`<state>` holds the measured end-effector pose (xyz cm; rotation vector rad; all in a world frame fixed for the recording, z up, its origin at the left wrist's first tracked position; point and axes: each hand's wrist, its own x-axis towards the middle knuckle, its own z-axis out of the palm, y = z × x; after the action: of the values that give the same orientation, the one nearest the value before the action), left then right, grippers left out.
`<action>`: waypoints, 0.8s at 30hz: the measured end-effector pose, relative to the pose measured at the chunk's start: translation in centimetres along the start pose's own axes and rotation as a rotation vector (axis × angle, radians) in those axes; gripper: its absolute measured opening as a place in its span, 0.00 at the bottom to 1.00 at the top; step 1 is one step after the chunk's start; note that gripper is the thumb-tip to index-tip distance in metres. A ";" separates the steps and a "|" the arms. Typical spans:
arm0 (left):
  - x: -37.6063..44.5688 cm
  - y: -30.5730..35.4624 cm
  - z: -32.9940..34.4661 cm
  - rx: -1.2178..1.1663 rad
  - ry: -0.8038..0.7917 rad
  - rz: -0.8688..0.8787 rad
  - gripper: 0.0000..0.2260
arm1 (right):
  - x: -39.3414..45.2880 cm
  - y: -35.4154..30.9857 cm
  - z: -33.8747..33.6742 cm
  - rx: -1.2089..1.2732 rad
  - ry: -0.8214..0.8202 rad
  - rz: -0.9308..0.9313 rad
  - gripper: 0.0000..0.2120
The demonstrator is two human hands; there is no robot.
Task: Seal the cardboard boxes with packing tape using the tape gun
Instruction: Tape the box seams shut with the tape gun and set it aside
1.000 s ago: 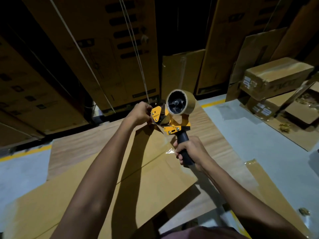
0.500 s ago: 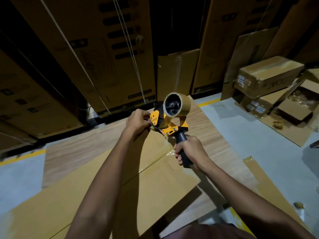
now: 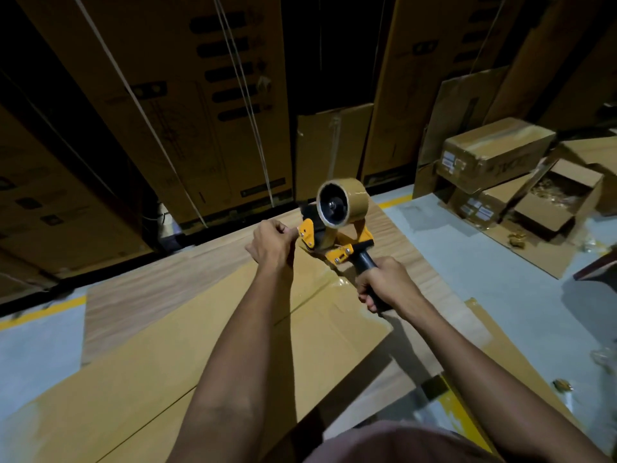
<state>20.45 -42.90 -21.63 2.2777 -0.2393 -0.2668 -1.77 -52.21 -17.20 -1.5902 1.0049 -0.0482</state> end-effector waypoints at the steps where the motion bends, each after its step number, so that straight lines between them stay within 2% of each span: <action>1: -0.2 0.0 -0.1 -0.005 -0.003 0.032 0.11 | -0.5 0.4 -0.3 -0.031 0.016 -0.003 0.04; 4: -0.4 -0.7 -0.3 -0.019 -0.075 0.172 0.12 | -1.4 1.0 -0.2 -0.055 0.060 -0.021 0.04; 8: -0.6 -1.4 -1.0 -0.027 -0.168 0.276 0.12 | -1.1 0.9 0.1 -0.065 0.064 -0.022 0.04; 13: -1.0 -1.7 -0.6 0.117 -0.104 0.472 0.03 | -1.6 0.9 0.0 -0.082 0.075 -0.013 0.05; 16: -1.6 -1.8 -0.4 0.355 -0.003 0.579 0.04 | -2.0 0.8 0.2 -0.125 0.093 -0.034 0.06; 19: -2.0 -2.0 -0.5 0.502 0.016 0.569 0.09 | -2.3 0.8 0.3 -0.159 0.112 -0.057 0.07; 24: -3.6 -2.4 -0.9 0.549 -0.008 0.448 0.22 | -2.5 0.9 0.4 -0.203 0.121 -0.082 0.06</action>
<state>17.47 -39.77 -22.44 2.6687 -0.9057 0.0333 -3.65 -50.30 -16.80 -1.8320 1.0644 -0.1030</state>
